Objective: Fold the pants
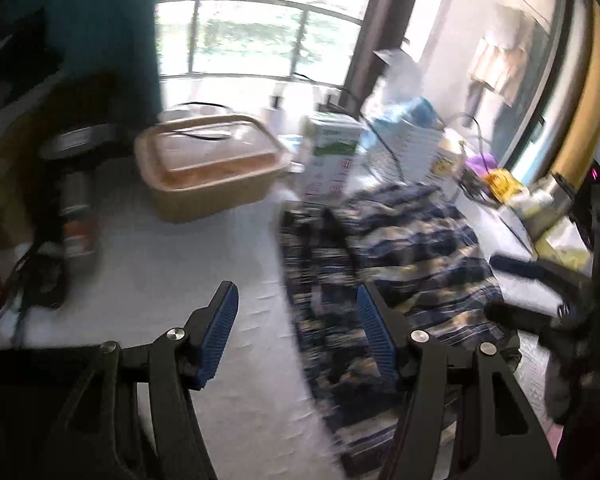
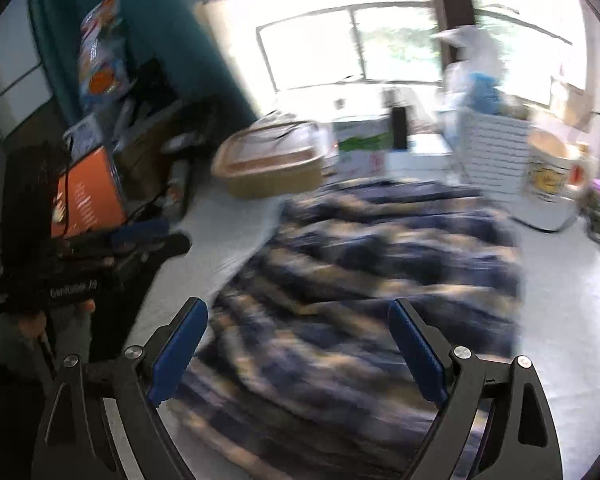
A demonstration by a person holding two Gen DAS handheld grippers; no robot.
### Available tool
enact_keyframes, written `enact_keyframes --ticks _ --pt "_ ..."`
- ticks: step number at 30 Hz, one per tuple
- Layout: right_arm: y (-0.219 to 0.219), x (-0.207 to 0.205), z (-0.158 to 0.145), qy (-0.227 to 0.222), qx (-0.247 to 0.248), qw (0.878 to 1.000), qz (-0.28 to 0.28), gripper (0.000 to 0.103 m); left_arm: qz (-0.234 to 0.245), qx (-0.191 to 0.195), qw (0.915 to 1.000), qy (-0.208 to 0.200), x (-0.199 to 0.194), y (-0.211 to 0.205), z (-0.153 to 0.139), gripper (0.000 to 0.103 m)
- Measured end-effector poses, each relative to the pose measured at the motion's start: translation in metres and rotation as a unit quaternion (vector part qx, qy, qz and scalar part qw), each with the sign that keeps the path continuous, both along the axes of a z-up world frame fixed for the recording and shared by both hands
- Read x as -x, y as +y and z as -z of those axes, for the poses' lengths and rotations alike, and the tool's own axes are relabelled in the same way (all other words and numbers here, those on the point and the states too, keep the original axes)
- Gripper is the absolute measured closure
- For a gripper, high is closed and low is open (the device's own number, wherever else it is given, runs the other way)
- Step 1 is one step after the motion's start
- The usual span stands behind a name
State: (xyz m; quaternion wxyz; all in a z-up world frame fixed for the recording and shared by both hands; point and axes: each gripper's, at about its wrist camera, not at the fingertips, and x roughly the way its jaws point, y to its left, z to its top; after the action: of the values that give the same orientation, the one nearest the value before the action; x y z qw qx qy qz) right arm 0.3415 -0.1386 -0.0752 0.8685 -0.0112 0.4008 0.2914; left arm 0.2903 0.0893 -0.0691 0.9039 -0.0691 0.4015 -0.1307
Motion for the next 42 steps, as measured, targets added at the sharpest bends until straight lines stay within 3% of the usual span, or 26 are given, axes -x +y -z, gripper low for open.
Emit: enact_keyframes --ticks 3,6,9,11,12,13,14,16,24,29,31,33,35,38,42 --pt "-0.039 -0.013 0.0 -0.014 0.006 0.999 0.046 0.012 0.033 -0.005 0.9995 0.002 -0.016 -0.025 0.006 0.041" --pt "-0.071 -0.027 0.002 -0.027 0.025 0.997 0.073 0.049 0.056 -0.026 0.998 -0.01 -0.032 -0.044 0.01 0.041" --pt "-0.096 -0.045 0.011 -0.021 0.03 0.996 0.086 0.054 0.065 -0.042 0.997 0.0 -0.051 -0.054 0.019 0.045" --pt "-0.106 -0.059 0.016 -0.016 0.023 0.996 0.082 0.054 0.066 -0.047 0.9967 0.006 -0.062 -0.057 0.022 0.058" --pt "-0.108 -0.063 0.016 -0.017 0.023 0.997 0.078 0.055 0.065 -0.045 0.9968 0.005 -0.066 -0.056 0.023 0.069" --pt "-0.107 -0.069 0.017 -0.018 0.022 0.997 0.071 0.06 0.067 -0.036 0.9971 0.007 -0.07 -0.053 0.023 0.084" --pt "-0.106 -0.077 0.017 -0.021 0.018 0.998 0.059 0.065 0.066 -0.032 0.9972 0.01 -0.074 -0.051 0.024 0.089" --pt "-0.101 -0.089 0.021 -0.017 0.017 0.999 0.044 0.092 0.057 -0.035 0.9976 0.012 -0.082 -0.046 0.026 0.093" --pt "-0.062 -0.146 0.06 0.019 0.052 0.998 0.003 0.092 0.013 -0.046 0.9984 0.03 -0.099 -0.024 0.043 0.093" --pt "-0.047 -0.157 0.074 0.013 0.071 0.997 0.003 0.092 0.012 -0.033 0.9985 0.043 -0.101 -0.01 0.048 0.085" --pt "-0.047 -0.159 0.074 0.015 0.071 0.997 0.007 0.092 -0.005 -0.023 0.9986 0.047 -0.1 0.0 0.043 0.058" --pt "-0.05 -0.158 0.072 0.013 0.073 0.997 0.014 0.092 -0.027 -0.019 0.9983 0.049 -0.099 0.009 0.036 0.048" --pt "-0.054 -0.151 0.064 0.004 0.073 0.997 0.024 0.092 -0.029 0.0 0.9989 0.037 -0.088 0.018 0.024 0.048" --pt "-0.064 -0.134 0.045 -0.007 0.059 0.997 0.04 0.092 -0.045 -0.027 0.9985 0.016 -0.067 0.02 0.006 0.048" --pt "-0.066 -0.105 0.026 -0.015 0.041 0.998 0.039 0.091 -0.03 -0.014 0.9994 -0.01 -0.034 0.011 -0.008 0.048"
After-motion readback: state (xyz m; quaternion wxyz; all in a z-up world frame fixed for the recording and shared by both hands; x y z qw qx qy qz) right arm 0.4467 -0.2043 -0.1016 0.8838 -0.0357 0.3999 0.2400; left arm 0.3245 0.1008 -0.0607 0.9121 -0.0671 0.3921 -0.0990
